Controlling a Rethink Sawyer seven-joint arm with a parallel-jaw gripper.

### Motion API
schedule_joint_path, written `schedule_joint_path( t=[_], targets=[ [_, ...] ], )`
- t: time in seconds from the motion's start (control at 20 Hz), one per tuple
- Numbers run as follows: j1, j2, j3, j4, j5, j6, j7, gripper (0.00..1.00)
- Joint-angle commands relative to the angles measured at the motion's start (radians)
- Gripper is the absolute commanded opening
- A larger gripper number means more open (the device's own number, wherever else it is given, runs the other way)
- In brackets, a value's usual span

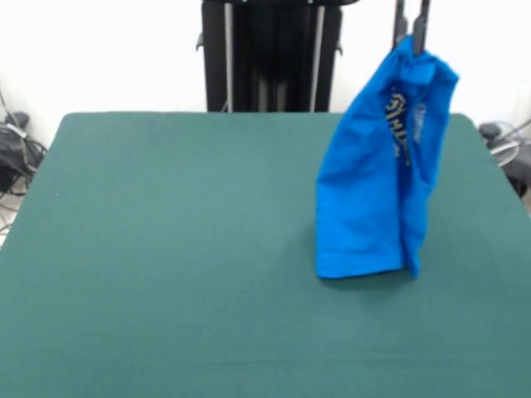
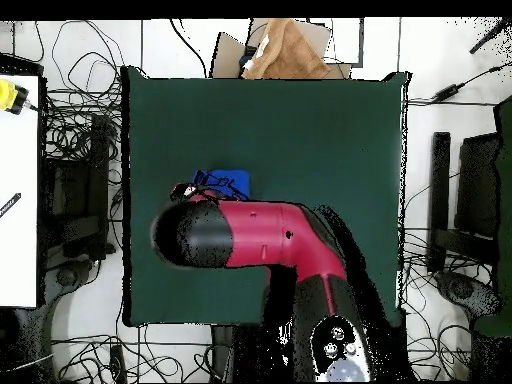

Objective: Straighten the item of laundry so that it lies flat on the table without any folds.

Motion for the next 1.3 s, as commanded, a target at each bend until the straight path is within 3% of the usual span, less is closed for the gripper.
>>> schedule_joint_path(
  t=[0.05, 0.25, 0.55, 0.9, 1.3],
  targets=[
    [-0.146, 0.194, 0.235, 0.1, -0.109, -0.058, -0.301, 0.0],
    [-0.219, 0.323, 0.296, 0.025, -0.188, -0.037, -0.392, 0.0],
    [-0.287, 0.398, 0.341, 0.0, -0.262, 0.005, -0.452, 0.0],
    [-0.437, 0.385, 0.367, 0.085, -0.345, -0.023, -0.52, 0.0],
    [-0.604, 0.347, 0.442, 0.114, -0.363, 0.091, -0.615, 0.0]
  ],
)
